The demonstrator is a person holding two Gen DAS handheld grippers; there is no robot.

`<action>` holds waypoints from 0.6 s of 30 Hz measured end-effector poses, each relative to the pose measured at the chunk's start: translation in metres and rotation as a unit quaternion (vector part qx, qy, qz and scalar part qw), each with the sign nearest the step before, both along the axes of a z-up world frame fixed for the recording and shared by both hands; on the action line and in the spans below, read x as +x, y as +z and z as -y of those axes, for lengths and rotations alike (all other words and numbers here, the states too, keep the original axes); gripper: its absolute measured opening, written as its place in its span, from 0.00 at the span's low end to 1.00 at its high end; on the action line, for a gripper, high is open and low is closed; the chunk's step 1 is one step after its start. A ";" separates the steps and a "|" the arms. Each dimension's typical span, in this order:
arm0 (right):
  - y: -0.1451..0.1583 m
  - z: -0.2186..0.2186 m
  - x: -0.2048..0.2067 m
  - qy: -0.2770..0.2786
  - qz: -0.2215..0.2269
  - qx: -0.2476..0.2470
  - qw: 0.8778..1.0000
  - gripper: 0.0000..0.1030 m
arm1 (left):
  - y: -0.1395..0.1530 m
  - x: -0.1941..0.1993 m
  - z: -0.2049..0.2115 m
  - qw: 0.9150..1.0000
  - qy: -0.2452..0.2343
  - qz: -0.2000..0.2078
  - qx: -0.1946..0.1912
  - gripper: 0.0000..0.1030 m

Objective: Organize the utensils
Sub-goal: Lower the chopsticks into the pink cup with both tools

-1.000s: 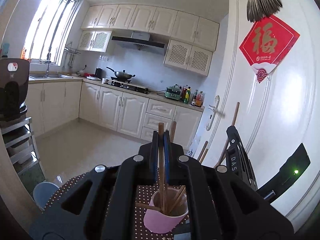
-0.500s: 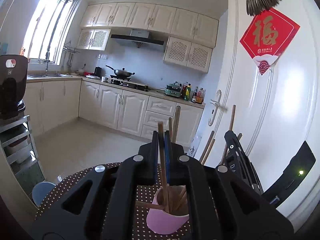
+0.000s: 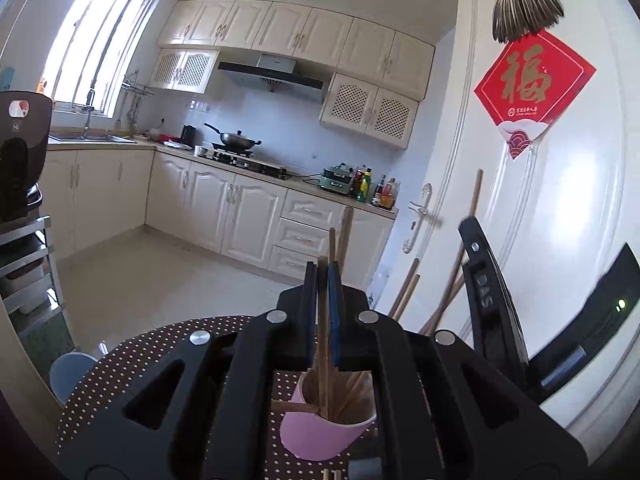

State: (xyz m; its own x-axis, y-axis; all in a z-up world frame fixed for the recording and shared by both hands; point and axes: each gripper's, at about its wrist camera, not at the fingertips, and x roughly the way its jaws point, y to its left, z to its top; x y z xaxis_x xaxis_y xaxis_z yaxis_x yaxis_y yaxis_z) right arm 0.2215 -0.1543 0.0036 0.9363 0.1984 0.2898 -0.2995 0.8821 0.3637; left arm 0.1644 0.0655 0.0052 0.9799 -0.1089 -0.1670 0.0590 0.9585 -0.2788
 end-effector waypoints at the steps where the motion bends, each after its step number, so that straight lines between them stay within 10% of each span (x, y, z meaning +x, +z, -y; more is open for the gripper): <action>1: 0.000 -0.002 0.003 0.000 -0.003 -0.002 1.000 0.05 | 0.000 -0.001 0.000 1.000 -0.001 0.001 0.000 0.06; 18: -0.021 -0.004 0.026 -0.026 -0.041 -0.035 0.998 0.05 | -0.015 0.014 -0.011 0.997 -0.049 -0.039 -0.036 0.06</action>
